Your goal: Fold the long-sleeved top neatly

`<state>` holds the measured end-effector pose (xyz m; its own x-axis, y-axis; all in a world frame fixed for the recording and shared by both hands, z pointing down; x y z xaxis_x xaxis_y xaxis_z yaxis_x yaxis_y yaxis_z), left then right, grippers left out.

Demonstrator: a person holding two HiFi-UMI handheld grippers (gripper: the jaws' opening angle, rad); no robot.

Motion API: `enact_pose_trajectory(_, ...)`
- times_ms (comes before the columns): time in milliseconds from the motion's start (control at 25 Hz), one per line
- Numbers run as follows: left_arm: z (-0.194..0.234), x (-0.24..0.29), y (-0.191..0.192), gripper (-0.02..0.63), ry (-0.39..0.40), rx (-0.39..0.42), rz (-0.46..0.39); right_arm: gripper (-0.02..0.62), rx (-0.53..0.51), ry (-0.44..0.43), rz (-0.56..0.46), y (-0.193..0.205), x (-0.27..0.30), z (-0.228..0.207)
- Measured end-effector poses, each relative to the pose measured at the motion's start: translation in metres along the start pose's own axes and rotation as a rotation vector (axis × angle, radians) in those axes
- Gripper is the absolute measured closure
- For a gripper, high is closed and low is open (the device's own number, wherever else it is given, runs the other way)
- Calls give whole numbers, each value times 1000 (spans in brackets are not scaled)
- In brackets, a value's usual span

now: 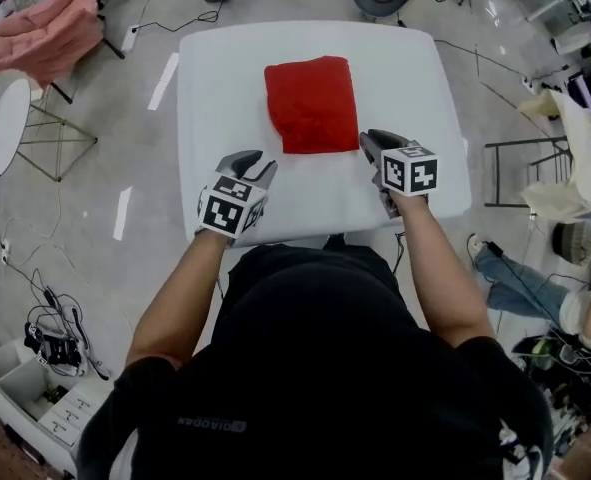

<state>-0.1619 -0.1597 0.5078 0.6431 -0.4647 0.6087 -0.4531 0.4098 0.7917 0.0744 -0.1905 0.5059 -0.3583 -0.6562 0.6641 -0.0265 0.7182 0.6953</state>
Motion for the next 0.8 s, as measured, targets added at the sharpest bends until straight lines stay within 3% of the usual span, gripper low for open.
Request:
enact_pose_trajectory(200,-12,58,-24,489,25,44,63,480,-198,39,104,40,5,-19)
enact_pose_trajectory(400,-17,96,-17,482,-24,54,180,448,-340,6,151,53,23,-17)
enact_pose_trajectory(600,-11,106,-5,482,-70,30,243,433,-510,23,176,56,37,-15)
enact_pose_trajectory(800,-8,114,5,483,-84,23,277,438,-571,34,184,64,45,-19)
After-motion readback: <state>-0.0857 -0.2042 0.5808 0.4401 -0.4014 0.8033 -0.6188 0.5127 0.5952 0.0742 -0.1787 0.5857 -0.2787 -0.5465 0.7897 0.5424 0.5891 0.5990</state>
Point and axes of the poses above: the fingertips, and each gripper's own axes: x forward along the fingers, z to its left, y out of its underside, the point moved 3 cm from there along -x, backward along the fingers, and after that the axes turned 8 degrees about x, right-handed, at the moved point
